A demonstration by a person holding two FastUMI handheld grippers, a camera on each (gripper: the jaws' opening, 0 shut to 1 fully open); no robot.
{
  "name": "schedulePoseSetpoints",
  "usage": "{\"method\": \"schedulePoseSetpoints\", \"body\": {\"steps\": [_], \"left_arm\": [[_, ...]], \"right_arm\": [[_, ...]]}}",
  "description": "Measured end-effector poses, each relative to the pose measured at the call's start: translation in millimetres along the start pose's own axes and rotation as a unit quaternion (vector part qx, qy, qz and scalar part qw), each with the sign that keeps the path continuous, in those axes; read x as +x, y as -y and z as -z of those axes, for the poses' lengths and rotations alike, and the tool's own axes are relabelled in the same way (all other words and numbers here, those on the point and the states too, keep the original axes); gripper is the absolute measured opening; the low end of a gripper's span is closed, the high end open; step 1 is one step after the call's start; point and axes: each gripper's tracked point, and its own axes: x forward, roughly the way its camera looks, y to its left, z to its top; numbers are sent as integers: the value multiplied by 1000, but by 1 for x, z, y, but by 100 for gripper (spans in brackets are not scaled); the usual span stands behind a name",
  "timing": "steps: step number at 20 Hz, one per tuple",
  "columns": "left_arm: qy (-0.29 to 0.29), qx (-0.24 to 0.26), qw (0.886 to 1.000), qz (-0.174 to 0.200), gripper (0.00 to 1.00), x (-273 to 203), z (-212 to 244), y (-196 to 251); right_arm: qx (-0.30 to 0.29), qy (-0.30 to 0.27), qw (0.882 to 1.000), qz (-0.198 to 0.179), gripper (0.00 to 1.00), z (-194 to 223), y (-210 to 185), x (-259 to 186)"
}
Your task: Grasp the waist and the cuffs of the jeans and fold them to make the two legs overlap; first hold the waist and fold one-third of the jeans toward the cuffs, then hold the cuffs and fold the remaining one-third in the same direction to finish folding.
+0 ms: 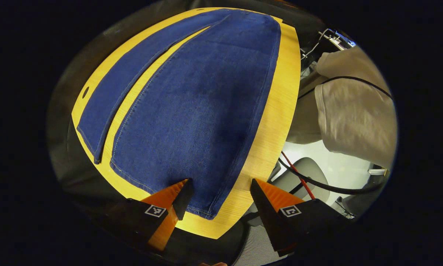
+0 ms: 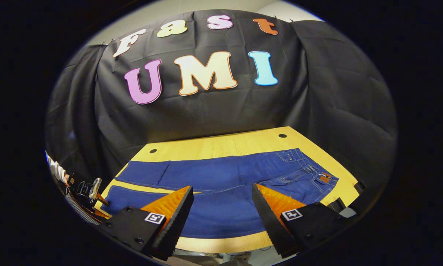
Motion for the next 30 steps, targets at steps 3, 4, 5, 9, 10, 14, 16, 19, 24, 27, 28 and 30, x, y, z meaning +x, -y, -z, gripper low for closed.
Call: {"method": "schedulePoseSetpoints", "body": {"steps": [3, 4, 5, 9, 10, 14, 16, 19, 24, 27, 28, 30], "left_arm": [[-16, 11, 1000, 6, 98, 6, 2, -1], [-20, 15, 1000, 7, 91, 6, 0, -1], [-26, 13, 1000, 7, 90, 5, 2, -1], [-31, 10, 999, 7, 92, 5, -1, 0], [-34, 9, 999, 6, 89, 5, -1, -1], [-45, 8, 999, 5, 71, 5, 1, -8], [-44, 15, 999, 5, 60, 6, 0, -14], [-45, 15, 999, 5, 27, 4, -7, -25], [-56, 22, 998, 26, 0, 1, -9, -26], [-61, 22, 997, 38, 0, 2, -10, -25], [-62, 23, 997, 40, 0, 2, -10, -25], [-66, 25, 996, 45, 0, 2, -10, -25]], "right_arm": [[0, -10, 1000, 1, 98, 6, 1, 1], [2, -13, 1000, 0, 99, 7, 0, 3], [4, -15, 1000, -1, 99, 8, -1, 5], [12, -20, 1000, -6, 98, 13, -4, 7], [13, -20, 1000, -5, 98, 14, -4, 8], [20, -24, 999, -7, 94, 16, -4, 10], [21, -23, 1000, -5, 99, 13, -3, 11], [21, -23, 1000, 0, 94, 14, 1, 10], [-20, -36, 999, 4, 94, 17, 20, 5], [-67, -60, 996, 11, 94, 18, 51, -4], [-86, -71, 994, 15, 98, 21, 63, -9], [-120, -90, 988, 19, 98, 19, 86, -16]]}}
